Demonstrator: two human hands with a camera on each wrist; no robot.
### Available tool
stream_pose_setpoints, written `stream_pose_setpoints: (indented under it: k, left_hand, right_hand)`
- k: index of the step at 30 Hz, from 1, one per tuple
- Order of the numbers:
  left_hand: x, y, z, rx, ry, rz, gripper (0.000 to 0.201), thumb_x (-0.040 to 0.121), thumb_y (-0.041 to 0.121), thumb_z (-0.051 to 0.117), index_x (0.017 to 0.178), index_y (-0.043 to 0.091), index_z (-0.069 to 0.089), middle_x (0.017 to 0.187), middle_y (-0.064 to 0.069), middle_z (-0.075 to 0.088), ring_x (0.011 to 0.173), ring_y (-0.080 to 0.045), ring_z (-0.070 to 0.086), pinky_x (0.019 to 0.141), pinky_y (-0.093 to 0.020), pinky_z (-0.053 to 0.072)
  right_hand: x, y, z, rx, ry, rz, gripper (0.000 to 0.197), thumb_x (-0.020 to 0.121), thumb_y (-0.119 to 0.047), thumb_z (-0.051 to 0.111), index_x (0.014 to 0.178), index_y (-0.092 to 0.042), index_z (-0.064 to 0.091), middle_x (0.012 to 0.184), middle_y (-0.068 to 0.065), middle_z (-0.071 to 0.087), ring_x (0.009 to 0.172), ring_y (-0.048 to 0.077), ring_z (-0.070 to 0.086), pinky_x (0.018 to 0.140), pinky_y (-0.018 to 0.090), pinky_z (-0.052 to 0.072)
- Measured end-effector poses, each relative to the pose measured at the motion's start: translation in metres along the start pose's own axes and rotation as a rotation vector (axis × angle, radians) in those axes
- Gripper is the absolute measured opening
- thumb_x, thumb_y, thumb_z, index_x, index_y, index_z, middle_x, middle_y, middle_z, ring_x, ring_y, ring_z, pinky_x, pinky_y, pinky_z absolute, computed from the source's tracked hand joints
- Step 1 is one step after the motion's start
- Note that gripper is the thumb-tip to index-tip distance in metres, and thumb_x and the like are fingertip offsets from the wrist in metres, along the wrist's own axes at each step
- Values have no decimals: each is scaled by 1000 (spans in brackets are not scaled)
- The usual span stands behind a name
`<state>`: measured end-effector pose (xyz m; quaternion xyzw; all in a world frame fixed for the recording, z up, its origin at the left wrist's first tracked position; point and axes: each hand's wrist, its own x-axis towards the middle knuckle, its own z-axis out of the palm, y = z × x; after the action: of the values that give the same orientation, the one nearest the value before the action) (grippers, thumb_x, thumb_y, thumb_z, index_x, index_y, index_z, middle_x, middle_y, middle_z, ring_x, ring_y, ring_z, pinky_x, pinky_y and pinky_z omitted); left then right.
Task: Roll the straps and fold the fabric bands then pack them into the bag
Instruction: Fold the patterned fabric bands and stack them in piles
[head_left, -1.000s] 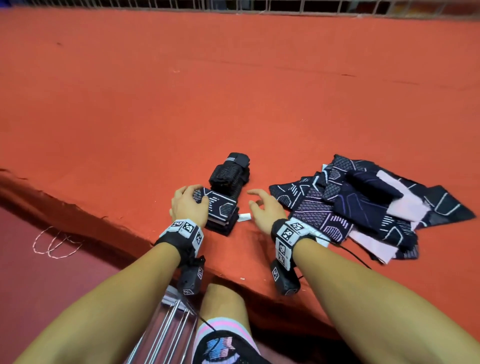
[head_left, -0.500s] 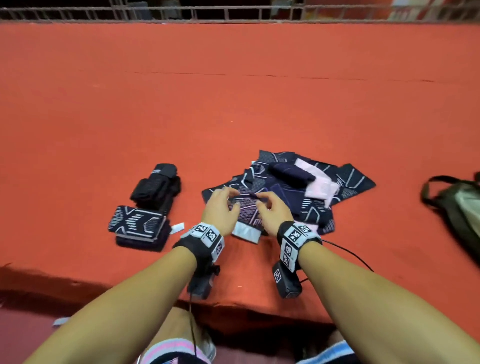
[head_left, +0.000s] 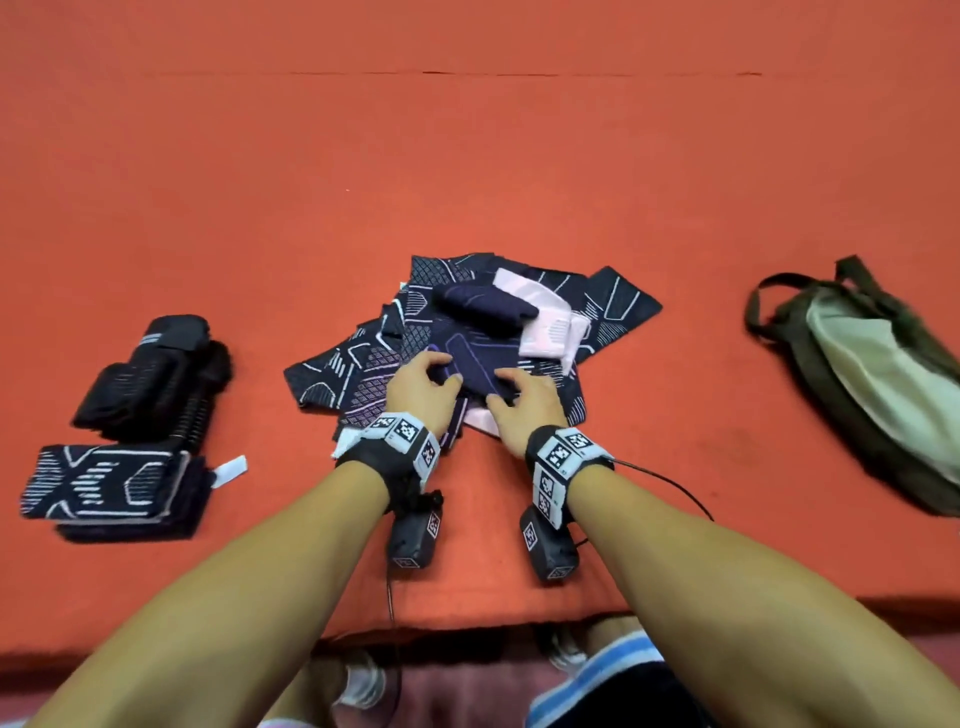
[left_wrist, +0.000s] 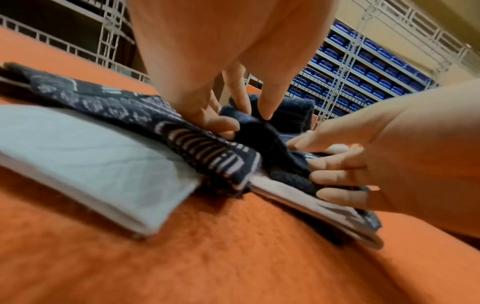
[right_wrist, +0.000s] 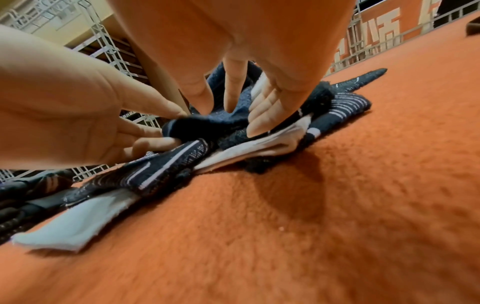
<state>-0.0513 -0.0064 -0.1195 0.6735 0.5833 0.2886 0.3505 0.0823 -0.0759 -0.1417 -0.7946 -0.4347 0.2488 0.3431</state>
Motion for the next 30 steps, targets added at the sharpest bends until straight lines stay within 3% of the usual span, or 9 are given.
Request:
stream_pose_setpoints:
  k: [7,9,13,15,18,22,26,28,30]
  left_hand:
    - [-23,-1,-2,-105,-2,-16,16,82,21,74,96,28,73,74,12,57,68,-3,52,67,-23,38]
    - [-34,-6,-9,-179,-60,-54,17,76,26,75,91,34,75,76,5,61,68,-11,57,70,-28,48]
    - [-58,-22,-24,-261,-129,-87,14,75,26,77,83,37,75,76,-6,68,63,-18,64,79,-47,59]
    - [-71,-24,-31,-255,-151,-73,11,79,28,74,88,34,77,81,-8,74,66,-21,68,83,-45,59]
    - [-88,-32,-38,-190,-191,-69,34,77,34,53,99,29,80,81,5,76,75,-18,68,84,-38,58]
    - [-103,-43,-39,-15,-211,15,58,82,-6,45,123,25,71,99,1,76,92,-16,68,83,-25,52]
    - [-108,-49,-38,52,-176,77,26,90,8,67,112,20,76,105,0,75,91,-12,68,83,-19,49]
    - [-106,-47,-39,57,-139,82,13,90,16,71,101,16,77,109,-3,73,93,-18,69,88,-30,53]
    - [-104,-49,-37,77,-103,107,9,90,12,70,95,11,76,113,-5,68,96,-21,67,91,-32,52]
  right_hand:
    - [-12,3,-6,165,-10,45,30,91,-28,59,119,-37,63,73,-8,61,82,20,66,86,37,54]
    - [-20,7,-3,198,-44,27,29,91,-29,61,118,-37,64,79,-7,64,84,21,66,91,42,54]
    - [-39,11,-1,116,-103,-29,32,90,-18,66,122,-19,70,121,2,71,116,18,63,108,31,43]
    - [-51,16,0,114,-125,-22,34,87,-13,66,121,-15,71,123,5,71,117,20,63,108,32,44]
    - [-69,28,1,155,-137,37,33,85,-12,66,118,-16,73,113,6,73,106,20,67,103,34,48]
    - [-82,36,-5,264,-140,80,33,89,-16,52,113,-21,74,112,5,72,102,21,67,98,39,54]
    - [-90,35,-10,453,-150,160,43,95,-1,36,108,-22,71,120,8,68,99,25,67,87,39,58]
    - [-92,40,-14,455,-166,113,46,95,6,35,114,-16,70,119,9,68,104,25,66,91,27,55]
    - [-96,46,-19,418,-208,69,47,94,13,37,126,-9,64,105,5,68,95,21,67,83,14,52]
